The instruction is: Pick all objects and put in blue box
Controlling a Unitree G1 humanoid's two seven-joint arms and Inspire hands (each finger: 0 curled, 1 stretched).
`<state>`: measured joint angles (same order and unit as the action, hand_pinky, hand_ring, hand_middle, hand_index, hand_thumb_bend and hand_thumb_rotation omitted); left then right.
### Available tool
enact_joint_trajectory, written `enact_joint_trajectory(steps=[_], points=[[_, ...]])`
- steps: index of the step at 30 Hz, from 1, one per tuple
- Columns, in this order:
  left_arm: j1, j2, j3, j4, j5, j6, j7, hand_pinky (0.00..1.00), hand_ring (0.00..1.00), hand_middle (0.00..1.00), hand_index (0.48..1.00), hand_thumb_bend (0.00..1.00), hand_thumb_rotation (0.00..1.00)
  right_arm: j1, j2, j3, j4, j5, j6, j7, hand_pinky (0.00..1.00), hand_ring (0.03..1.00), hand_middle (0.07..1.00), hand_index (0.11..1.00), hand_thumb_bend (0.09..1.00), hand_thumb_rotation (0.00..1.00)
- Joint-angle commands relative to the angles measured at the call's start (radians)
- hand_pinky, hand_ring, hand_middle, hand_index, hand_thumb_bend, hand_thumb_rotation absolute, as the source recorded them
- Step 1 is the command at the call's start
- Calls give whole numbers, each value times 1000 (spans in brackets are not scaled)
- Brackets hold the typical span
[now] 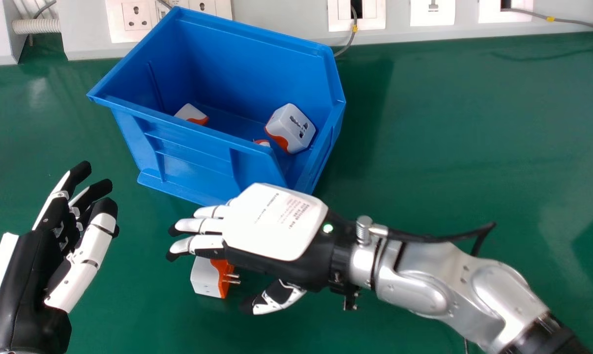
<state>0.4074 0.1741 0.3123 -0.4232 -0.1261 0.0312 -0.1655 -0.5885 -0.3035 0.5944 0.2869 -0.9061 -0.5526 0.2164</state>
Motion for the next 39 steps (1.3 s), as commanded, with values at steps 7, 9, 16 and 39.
enact_joint_trajectory(steps=[7, 9, 16, 39], points=[[1, -3, -8, -31, 13, -24, 13, 782, 872, 882, 927, 283, 578, -104, 11, 24, 5, -10, 28, 53, 743, 880, 905, 825, 386, 0], [3, -3, -11, -35, 13, -24, 14, 776, 869, 880, 926, 286, 579, -113, 8, 30, 7, -13, 27, 54, 735, 878, 904, 824, 403, 0], [6, -4, -18, -37, 15, -26, 19, 769, 865, 877, 925, 289, 581, -145, 3, 49, 26, -33, 21, 44, 702, 865, 901, 822, 443, 0], [11, -10, -40, -58, 14, -18, 24, 767, 863, 875, 920, 298, 585, -240, 36, 134, 152, -52, -31, 55, 728, 869, 903, 802, 477, 35]])
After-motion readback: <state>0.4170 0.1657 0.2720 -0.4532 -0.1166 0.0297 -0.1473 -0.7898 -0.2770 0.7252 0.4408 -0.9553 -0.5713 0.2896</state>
